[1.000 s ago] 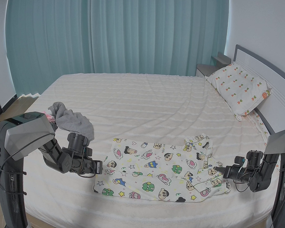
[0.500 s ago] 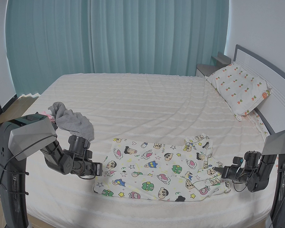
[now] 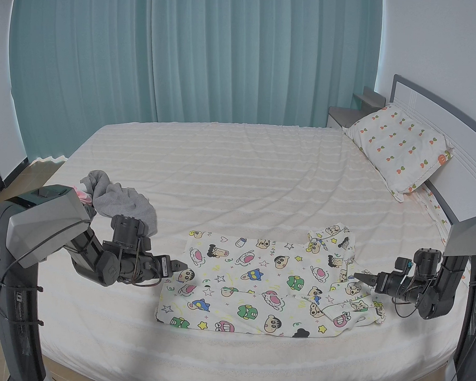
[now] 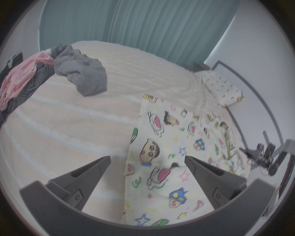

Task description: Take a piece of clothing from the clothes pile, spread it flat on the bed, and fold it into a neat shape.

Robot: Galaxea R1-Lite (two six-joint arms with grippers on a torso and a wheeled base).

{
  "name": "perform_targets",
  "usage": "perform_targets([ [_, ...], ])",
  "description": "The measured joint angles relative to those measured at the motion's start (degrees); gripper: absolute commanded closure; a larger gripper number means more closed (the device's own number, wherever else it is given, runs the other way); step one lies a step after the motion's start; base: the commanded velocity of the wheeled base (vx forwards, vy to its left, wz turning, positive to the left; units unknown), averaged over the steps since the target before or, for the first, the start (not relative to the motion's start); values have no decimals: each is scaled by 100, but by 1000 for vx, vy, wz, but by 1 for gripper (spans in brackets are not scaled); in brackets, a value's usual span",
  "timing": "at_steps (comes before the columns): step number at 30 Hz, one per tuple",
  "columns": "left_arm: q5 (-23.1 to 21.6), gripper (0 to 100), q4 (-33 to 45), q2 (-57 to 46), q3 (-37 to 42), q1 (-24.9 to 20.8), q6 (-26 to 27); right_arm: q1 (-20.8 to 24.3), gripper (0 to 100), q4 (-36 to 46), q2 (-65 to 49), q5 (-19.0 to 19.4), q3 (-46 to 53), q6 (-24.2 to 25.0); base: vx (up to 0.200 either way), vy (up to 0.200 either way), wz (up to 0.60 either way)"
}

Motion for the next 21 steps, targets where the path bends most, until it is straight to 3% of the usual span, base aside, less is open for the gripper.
perform_targets([
  [4,2,0,-9,-151,-155,-85,-386,24,0,-44,-210,-33,95,156,0,0,0],
  [6,0,0,-37,-190,-190,-140,-413,50,0,-88,-293,-46,141,177,200,0,0],
  [15,260,0,-80,-66,-385,-282,-138,110,0,-129,-391,-48,235,172,22,0,0],
  [21,638,0,-15,299,-992,-271,44,177,0,-134,-400,-50,282,172,0,0,0],
])
